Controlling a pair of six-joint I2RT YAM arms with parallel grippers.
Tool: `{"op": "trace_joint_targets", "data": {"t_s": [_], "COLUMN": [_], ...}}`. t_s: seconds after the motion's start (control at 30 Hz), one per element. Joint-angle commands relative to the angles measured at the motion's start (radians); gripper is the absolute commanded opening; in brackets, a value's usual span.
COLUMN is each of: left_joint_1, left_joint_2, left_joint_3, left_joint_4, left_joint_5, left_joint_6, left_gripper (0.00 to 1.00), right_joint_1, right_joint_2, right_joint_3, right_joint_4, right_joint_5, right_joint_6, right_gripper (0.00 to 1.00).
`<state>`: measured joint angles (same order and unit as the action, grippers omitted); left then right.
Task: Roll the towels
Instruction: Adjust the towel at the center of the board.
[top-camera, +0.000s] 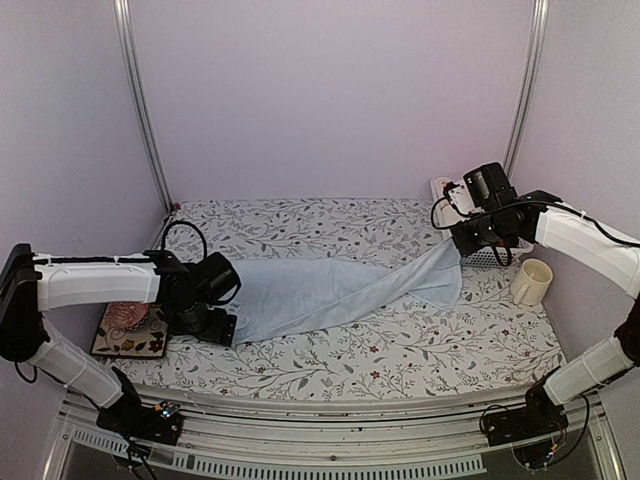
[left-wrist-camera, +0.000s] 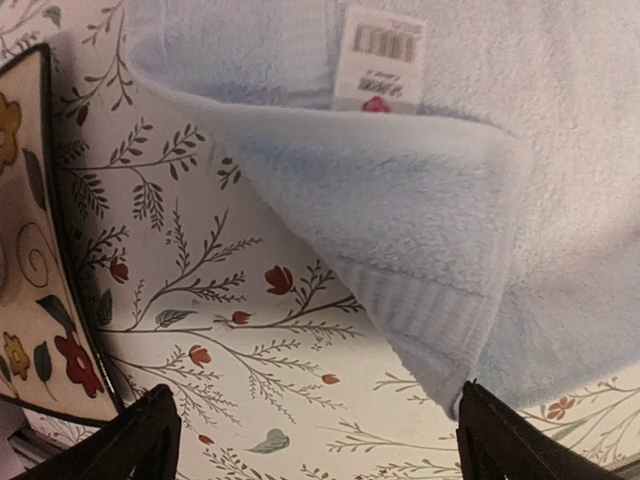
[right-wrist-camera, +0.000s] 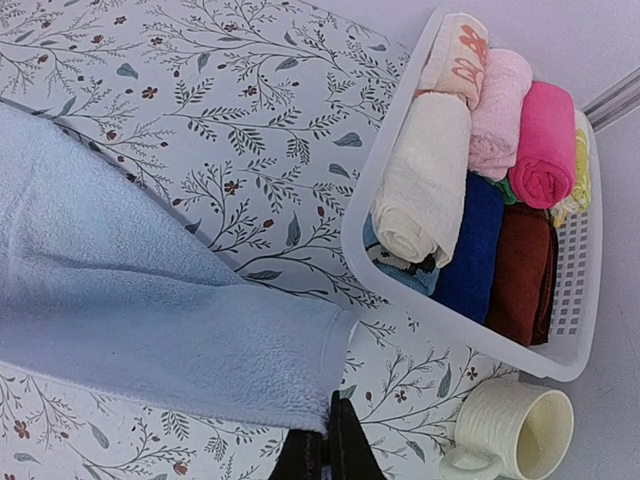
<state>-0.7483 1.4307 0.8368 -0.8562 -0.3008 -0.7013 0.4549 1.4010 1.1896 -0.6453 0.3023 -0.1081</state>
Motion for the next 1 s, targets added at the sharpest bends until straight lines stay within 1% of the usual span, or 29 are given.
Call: {"op": "trace_joint_targets", "data": {"t_s": [0.0,0.1,0.2,0.27,0.33,0.4,0.5,0.57,0.63,0.73,0.83,0.97], "left_joint_1": [0.008,0.009,0.009,0.011,0.012,0.018,0.015,0.002,-0.001,-0.001,-0.001,-0.013], "left_joint_2": [-0.103,-0.127,-0.106,-0.065,0.013,0.122,0.284,0.335,0.363,0.387,0.398,0.4], "left_joint_3": [0.016,0.068,0.136,0.182,0.252,0.342,0.484,0.518,0.532,0.546,0.543,0.515], "left_joint_4": [0.073,0.124,0.146,0.152,0.113,0.014,-0.106,-0.124,-0.135,-0.174,-0.209,-0.21], "left_joint_5": [0.11,0.158,0.226,0.274,0.301,0.237,0.162,0.123,0.098,0.062,0.052,0.11], "left_joint_6": [0.037,0.172,0.315,0.414,0.484,0.483,0.483,0.489,0.496,0.499,0.501,0.503], "left_gripper": [0.97,0.97,0.97,0.97,0.97,0.94,0.81,0.76,0.67,0.61,0.6,0.59], "right_joint_1": [-0.008,-0.008,-0.007,-0.007,-0.007,-0.007,-0.007,-0.008,-0.008,-0.008,-0.008,-0.007], "right_joint_2": [-0.042,-0.05,-0.053,-0.057,-0.054,-0.047,-0.045,-0.049,-0.052,-0.06,-0.062,-0.053], "right_joint_3": [-0.019,-0.033,-0.042,-0.047,-0.042,-0.032,-0.023,-0.024,-0.027,-0.039,-0.055,-0.061], "right_joint_4": [-0.036,-0.042,-0.051,-0.048,-0.051,-0.057,-0.058,-0.051,-0.046,-0.037,-0.025,-0.016], "right_joint_5": [0.019,0.019,0.022,0.023,0.022,0.016,0.012,0.008,0.005,-0.001,-0.009,-0.012], "right_joint_6": [0.018,0.021,0.026,0.03,0.035,0.042,0.048,0.048,0.051,0.057,0.063,0.063], "right_gripper": [0.02,0.02,0.02,0.02,0.02,0.02,0.02,0.02,0.02,0.02,0.02,0.02]}}
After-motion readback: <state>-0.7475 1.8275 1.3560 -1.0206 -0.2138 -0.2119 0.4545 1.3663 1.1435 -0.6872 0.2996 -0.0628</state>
